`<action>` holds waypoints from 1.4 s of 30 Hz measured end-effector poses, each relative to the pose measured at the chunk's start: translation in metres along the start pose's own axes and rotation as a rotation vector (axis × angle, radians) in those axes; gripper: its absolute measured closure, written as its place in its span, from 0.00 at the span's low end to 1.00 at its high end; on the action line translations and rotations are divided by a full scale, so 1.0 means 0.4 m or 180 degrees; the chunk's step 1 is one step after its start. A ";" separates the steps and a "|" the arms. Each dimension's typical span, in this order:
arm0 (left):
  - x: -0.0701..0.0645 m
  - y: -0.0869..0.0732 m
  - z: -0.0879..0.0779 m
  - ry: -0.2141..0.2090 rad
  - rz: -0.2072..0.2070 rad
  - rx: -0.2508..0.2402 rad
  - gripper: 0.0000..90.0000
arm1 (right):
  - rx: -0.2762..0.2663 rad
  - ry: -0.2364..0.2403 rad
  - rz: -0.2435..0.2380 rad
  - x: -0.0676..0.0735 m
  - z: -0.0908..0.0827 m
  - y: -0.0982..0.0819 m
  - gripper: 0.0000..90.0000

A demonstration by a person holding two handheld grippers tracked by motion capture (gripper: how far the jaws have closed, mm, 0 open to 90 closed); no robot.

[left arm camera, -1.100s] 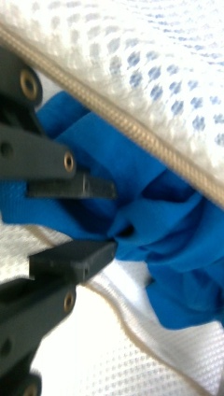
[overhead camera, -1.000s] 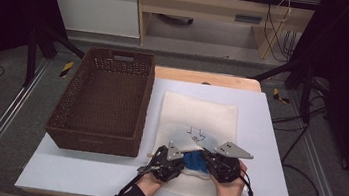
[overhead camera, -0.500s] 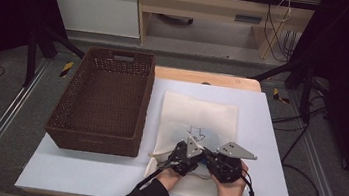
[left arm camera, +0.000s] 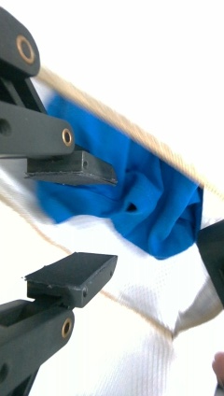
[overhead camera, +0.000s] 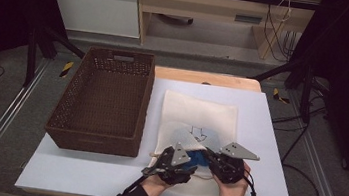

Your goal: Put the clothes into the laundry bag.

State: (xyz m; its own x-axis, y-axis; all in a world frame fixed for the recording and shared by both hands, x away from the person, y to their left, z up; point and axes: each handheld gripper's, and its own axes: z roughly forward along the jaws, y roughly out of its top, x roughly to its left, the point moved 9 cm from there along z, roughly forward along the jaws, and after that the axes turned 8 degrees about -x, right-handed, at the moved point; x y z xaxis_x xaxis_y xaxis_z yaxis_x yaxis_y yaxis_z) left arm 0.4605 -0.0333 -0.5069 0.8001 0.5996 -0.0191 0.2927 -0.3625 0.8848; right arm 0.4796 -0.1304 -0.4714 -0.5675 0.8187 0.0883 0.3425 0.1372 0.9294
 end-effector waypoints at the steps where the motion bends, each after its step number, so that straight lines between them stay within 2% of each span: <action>1: 0.006 0.003 -0.020 0.0011 0.0014 -0.0007 0.60 | -0.0003 -0.0001 0.0002 0.000 -0.001 0.000 0.97; 4: 0.029 0.011 -0.074 0.0043 0.0005 -0.0034 0.62 | 0.0010 0.0005 0.0018 0.000 -0.006 -0.003 0.97; 6: 0.049 0.011 -0.102 0.0090 0.0049 -0.0040 0.65 | 0.0001 0.0007 0.0002 -0.001 -0.009 -0.005 0.97; 7: 0.055 0.009 -0.106 0.0095 0.0032 -0.0037 0.67 | 0.0012 0.0006 0.0017 -0.001 -0.010 -0.006 0.97; 9: 0.059 -0.001 -0.104 0.0002 -0.0099 0.0001 0.69 | 0.0008 0.0005 0.0033 -0.002 -0.010 -0.007 0.97; 12: 0.041 -0.026 -0.066 -0.0077 -0.0083 0.0154 0.70 | 0.0032 0.0004 0.0027 -0.001 -0.007 -0.011 0.97; 16: 0.014 -0.057 0.000 -0.0029 0.0068 0.0361 0.73 | 0.0047 0.0002 0.0011 0.001 -0.005 -0.015 0.97; 18: 0.014 -0.068 0.024 0.0074 0.0089 0.0450 0.79 | 0.0038 0.0002 0.0013 0.000 -0.005 -0.015 0.97; 21: 0.018 -0.071 0.044 0.0156 0.0054 0.0445 0.87 | 0.0035 0.0003 0.0008 0.000 -0.004 -0.015 0.97; 25: 0.016 -0.054 0.066 0.0315 0.0040 0.0524 0.91 | 0.0055 0.0011 0.0023 0.002 0.001 -0.016 0.97; 28: 0.006 -0.035 0.088 0.0314 0.0010 0.0498 0.91 | 0.0055 0.0016 -0.0001 0.003 0.001 -0.015 0.97; 31: 0.011 -0.024 0.120 0.0415 0.0113 0.0420 0.91 | 0.0051 0.0014 0.0027 0.003 0.001 -0.015 0.97; 34: 0.022 -0.019 0.142 0.0336 0.0016 0.0268 0.91 | 0.0041 0.0009 0.0021 0.002 -0.001 -0.014 0.97; 37: 0.026 -0.015 0.156 0.0283 0.0035 0.0168 0.89 | 0.0040 0.0019 0.0036 0.002 0.001 -0.015 0.97; 40: 0.021 -0.014 0.157 0.0193 0.0019 0.0162 0.83 | 0.0049 0.0016 0.0027 0.000 0.004 -0.017 0.97; 42: 0.011 -0.020 0.147 0.0145 -0.0001 0.0263 0.72 | 0.0051 0.0017 0.0033 0.000 0.002 -0.018 0.97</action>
State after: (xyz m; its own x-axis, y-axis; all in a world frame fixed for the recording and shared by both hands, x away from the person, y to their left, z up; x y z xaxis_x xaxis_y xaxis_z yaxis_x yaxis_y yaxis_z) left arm 0.4925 -0.0698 -0.5417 0.7759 0.6308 0.0035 0.3368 -0.4188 0.8433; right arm 0.4780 -0.1309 -0.4783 -0.5679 0.8170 0.0999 0.3603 0.1376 0.9227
